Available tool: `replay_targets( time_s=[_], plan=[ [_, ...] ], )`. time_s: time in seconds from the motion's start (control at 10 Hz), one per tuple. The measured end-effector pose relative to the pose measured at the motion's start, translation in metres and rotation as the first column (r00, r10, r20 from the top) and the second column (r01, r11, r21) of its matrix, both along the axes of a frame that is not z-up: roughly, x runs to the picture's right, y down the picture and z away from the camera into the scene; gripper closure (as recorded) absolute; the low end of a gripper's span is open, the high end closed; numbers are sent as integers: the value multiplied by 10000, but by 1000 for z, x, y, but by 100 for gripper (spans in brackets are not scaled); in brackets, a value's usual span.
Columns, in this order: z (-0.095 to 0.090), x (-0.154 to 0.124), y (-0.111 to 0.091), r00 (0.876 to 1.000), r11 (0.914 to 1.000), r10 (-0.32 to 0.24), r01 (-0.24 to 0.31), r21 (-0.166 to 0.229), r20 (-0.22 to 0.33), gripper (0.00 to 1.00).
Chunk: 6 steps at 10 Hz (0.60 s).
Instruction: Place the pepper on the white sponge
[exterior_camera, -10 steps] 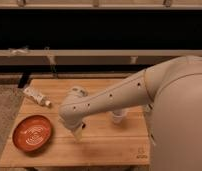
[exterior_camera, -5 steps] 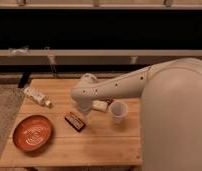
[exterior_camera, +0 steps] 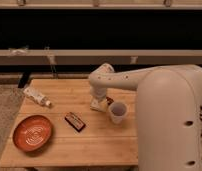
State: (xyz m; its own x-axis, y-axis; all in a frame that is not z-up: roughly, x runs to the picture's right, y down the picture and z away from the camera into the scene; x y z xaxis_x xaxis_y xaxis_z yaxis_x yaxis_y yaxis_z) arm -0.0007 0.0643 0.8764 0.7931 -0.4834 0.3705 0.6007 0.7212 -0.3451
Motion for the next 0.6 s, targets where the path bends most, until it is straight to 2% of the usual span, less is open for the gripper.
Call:
replay_targets(
  time_s=[0.1,0.3,0.5,0.6],
  plan=[
    [19,19,-15,9998,10000,51,-50,50,-187,20],
    [40,36,-26,9993,10000,53,-50,64,-357,20],
    [70,54,-25,9984,9998,104,-114,-168,-557,20],
    [73,57,-24,9981,9996,146,-161,-243,-601,20]
  ],
)
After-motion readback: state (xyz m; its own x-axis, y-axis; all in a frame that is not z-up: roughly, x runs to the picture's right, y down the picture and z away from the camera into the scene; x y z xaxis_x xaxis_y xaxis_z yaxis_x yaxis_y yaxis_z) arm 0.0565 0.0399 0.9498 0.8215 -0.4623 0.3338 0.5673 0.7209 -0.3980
